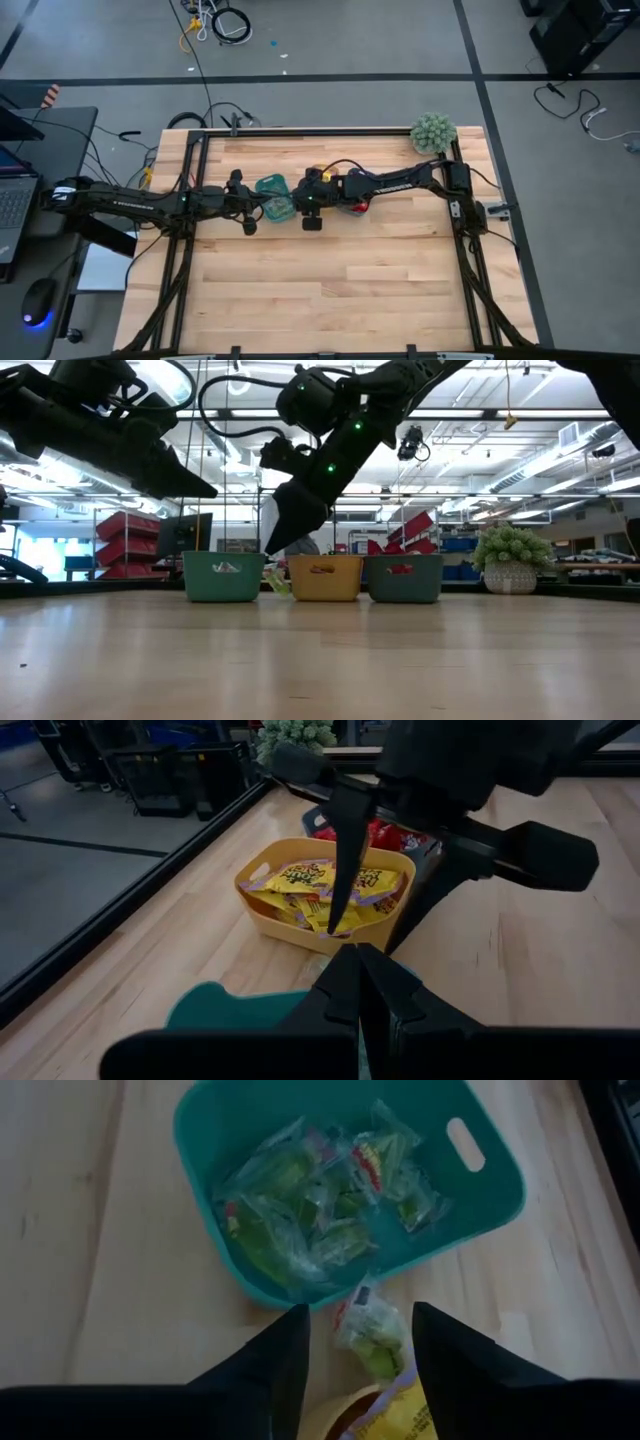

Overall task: Sort candy
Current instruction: Put the green gummy into the green bin

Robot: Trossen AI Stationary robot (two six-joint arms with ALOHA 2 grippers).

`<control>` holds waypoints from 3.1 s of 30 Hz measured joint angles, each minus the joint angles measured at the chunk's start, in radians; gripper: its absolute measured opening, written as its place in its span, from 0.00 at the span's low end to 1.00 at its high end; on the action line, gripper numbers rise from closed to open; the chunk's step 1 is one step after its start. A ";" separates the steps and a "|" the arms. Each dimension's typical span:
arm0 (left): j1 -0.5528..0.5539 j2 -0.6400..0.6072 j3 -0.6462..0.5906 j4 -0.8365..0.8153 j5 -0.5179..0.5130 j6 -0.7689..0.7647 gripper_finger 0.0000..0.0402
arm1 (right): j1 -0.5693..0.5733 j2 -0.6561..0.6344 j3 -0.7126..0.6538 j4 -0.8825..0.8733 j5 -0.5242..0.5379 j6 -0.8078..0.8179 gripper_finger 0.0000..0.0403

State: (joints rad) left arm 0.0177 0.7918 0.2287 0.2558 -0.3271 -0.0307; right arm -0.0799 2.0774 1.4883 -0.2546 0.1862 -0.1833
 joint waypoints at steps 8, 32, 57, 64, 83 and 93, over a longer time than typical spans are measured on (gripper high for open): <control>0.000 0.000 0.000 -0.004 0.000 0.000 0.00 | -0.012 0.047 0.002 0.030 -0.024 -0.002 0.37; -0.004 -0.004 0.035 -0.106 -0.037 0.001 0.00 | 0.003 0.003 0.049 -0.194 0.010 0.108 0.01; -0.008 -0.009 0.038 -0.133 -0.035 0.001 0.00 | 0.061 0.146 0.041 0.084 0.182 0.399 0.44; -0.011 -0.010 0.038 -0.138 -0.035 0.000 0.00 | 0.030 0.168 0.041 0.071 0.158 0.396 0.30; -0.012 -0.161 0.037 -0.234 -0.172 -0.131 0.00 | 0.061 -0.031 0.043 0.067 0.134 0.474 0.00; -0.012 -0.168 0.037 -0.385 -0.248 -0.355 0.00 | 0.066 0.088 0.083 0.233 0.081 0.587 0.00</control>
State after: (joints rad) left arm 0.0055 0.6235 0.2661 -0.1289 -0.5755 -0.3855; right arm -0.0143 2.1659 1.5715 -0.0212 0.2676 0.4040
